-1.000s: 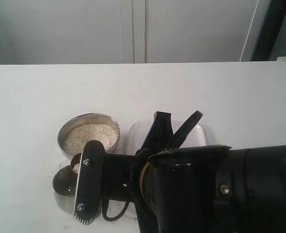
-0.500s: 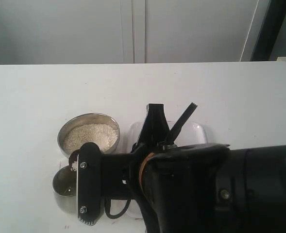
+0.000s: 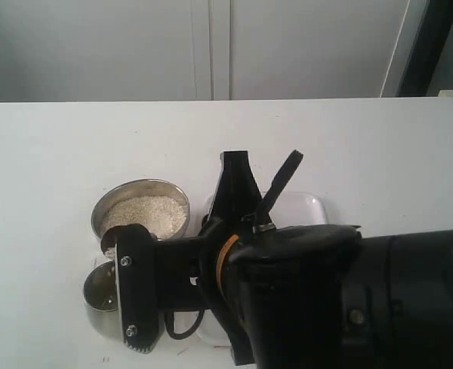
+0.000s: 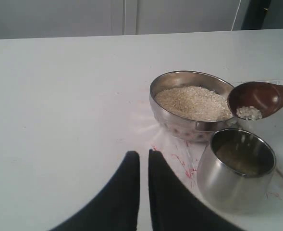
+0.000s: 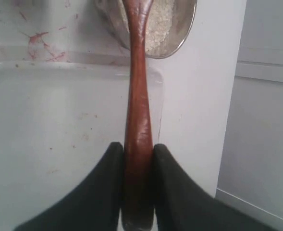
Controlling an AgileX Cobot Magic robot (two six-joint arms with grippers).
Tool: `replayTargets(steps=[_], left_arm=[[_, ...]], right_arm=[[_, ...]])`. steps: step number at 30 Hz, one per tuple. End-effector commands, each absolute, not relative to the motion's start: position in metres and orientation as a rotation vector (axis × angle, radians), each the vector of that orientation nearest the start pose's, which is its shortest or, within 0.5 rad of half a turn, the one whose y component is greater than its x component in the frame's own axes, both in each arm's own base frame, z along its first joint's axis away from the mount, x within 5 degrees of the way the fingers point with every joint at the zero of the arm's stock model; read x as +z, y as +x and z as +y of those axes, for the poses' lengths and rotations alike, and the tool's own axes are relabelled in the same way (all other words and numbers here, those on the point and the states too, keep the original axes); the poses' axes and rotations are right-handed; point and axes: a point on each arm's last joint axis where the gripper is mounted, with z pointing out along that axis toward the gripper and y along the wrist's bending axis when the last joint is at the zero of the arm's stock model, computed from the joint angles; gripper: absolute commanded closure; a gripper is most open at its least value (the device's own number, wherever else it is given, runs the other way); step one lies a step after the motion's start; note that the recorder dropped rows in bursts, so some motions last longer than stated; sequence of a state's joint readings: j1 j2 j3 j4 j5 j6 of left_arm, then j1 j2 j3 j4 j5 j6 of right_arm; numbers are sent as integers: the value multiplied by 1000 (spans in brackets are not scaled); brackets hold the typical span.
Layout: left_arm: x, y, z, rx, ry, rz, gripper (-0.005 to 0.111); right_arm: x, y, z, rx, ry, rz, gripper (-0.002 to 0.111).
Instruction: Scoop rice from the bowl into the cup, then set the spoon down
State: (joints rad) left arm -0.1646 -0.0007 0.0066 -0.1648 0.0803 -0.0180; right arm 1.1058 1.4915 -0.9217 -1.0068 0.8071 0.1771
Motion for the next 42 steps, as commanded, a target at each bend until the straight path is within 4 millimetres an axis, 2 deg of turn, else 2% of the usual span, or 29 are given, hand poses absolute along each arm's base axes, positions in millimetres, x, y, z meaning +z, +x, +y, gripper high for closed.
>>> replayTargets(steps=[1, 26, 34, 42], left_arm=[[206, 55, -11, -294, -3, 1566, 92], [206, 55, -11, -294, -3, 1566, 92], [206, 55, -11, -294, -3, 1566, 92], [206, 55, -11, -294, -3, 1566, 92]], right_arm=[[250, 179, 233, -647, -1710, 1641, 108], [251, 179, 233, -710, -1802, 1563, 108], [255, 183, 233, -788, -1815, 1473, 108], [256, 183, 230, -821, -1804, 1496, 108]])
